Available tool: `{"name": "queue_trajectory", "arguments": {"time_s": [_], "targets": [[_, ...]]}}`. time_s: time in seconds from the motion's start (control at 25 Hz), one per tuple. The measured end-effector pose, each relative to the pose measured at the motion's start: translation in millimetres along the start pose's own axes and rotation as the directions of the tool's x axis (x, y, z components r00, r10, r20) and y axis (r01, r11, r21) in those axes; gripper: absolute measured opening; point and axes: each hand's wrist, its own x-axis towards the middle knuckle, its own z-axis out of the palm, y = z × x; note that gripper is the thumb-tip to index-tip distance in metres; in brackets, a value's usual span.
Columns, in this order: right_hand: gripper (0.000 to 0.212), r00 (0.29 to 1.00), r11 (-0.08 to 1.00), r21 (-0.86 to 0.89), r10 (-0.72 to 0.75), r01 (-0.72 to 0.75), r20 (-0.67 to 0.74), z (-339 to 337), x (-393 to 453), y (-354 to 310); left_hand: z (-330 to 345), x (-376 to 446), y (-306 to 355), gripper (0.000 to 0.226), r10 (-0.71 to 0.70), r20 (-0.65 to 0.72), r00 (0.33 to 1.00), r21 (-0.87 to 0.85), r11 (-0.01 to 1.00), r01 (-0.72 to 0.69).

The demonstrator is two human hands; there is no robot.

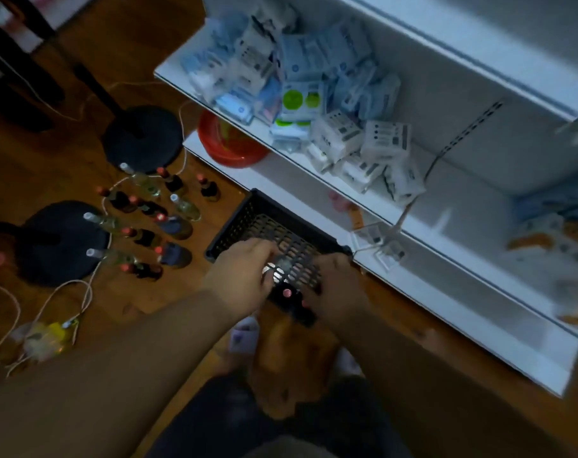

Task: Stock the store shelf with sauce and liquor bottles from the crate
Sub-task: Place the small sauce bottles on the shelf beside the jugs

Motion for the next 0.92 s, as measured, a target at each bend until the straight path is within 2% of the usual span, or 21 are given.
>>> {"name": "queue_trajectory", "arguments": {"time_s": [0.16,0.36,0.48,0.56,0.64,0.76,0.84,0.92], "targets": [[0.044,0.992,0.993,-0.022,0.117,-0.116,0.053,73,28,34,59,34,-31,0.028,0.011,0.142,0.99,0.006,1.0,-0.012],[0.052,0.965,0.976,-0.038,0.218,-0.215,0.146,196,87,99,206,68,-86,0.041,0.002,0.285,0.958,0.062,0.998,-0.02],[0.053,0.95,0.966,-0.094,0.256,-0.242,0.177,264,122,133,292,90,-116,0.055,-0.075,0.324,0.943,0.245,0.969,-0.007],[0.057,0.938,0.952,-0.198,0.272,-0.231,0.214,300,142,155,346,108,-133,0.062,-0.116,0.357,0.927,0.338,0.941,-0.012],[0.062,0.921,0.934,-0.318,0.261,-0.165,0.289,324,161,174,386,123,-149,0.067,-0.129,0.393,0.91,0.358,0.934,-0.022],[0.057,0.911,0.935,-0.352,0.178,-0.039,0.371,335,184,200,416,148,-166,0.077,-0.105,0.477,0.873,0.345,0.935,-0.076],[0.045,0.932,0.948,-0.319,0.129,-0.015,0.339,338,197,211,431,162,-172,0.08,-0.077,0.535,0.842,0.324,0.939,-0.12],[0.037,0.956,0.968,-0.239,0.143,-0.081,0.255,340,211,218,443,179,-175,0.073,-0.066,0.568,0.82,0.259,0.96,-0.103]]}}
